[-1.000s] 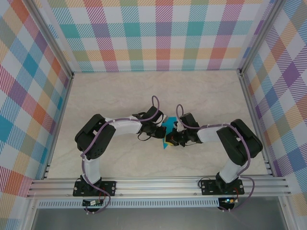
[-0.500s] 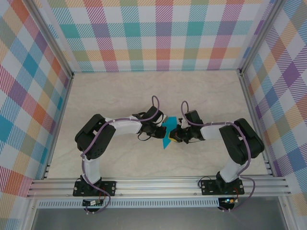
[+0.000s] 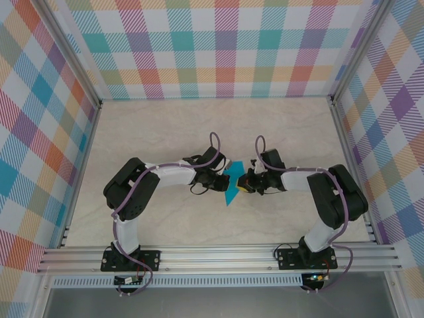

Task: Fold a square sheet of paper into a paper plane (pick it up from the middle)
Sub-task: Third fold the triangle at the center of the table.

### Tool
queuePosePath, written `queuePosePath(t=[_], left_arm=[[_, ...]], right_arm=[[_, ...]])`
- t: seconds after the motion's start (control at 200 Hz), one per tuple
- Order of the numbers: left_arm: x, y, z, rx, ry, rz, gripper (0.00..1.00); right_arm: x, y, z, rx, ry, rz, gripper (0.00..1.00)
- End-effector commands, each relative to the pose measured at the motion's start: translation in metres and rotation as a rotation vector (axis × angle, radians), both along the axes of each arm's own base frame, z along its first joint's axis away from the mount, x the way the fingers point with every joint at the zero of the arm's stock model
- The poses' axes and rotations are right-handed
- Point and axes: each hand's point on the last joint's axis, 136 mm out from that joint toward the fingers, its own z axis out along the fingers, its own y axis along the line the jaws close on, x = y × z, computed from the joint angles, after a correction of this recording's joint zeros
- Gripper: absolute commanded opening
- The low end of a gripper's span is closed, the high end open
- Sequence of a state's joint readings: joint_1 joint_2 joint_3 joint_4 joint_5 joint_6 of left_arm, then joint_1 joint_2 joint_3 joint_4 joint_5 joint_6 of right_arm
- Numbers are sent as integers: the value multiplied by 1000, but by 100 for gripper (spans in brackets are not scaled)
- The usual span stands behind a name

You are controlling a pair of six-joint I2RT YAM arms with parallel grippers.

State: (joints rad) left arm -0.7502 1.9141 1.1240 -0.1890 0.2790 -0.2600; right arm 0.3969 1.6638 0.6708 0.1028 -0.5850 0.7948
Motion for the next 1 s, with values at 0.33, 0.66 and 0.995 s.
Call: queuePosePath(t=[0.33,0.66,0.995], left_arm=[[-13,23,-31,123,62,-1,0],[-14,25,-33,129,62,-2,0],[-13,24,-32,127,63,-2,0]], right_arm=[[10,-11,-26,-60,26,8,0],[25,-14,8,7,-28,1,0],[28,-18,-17,-50,3,19,0]])
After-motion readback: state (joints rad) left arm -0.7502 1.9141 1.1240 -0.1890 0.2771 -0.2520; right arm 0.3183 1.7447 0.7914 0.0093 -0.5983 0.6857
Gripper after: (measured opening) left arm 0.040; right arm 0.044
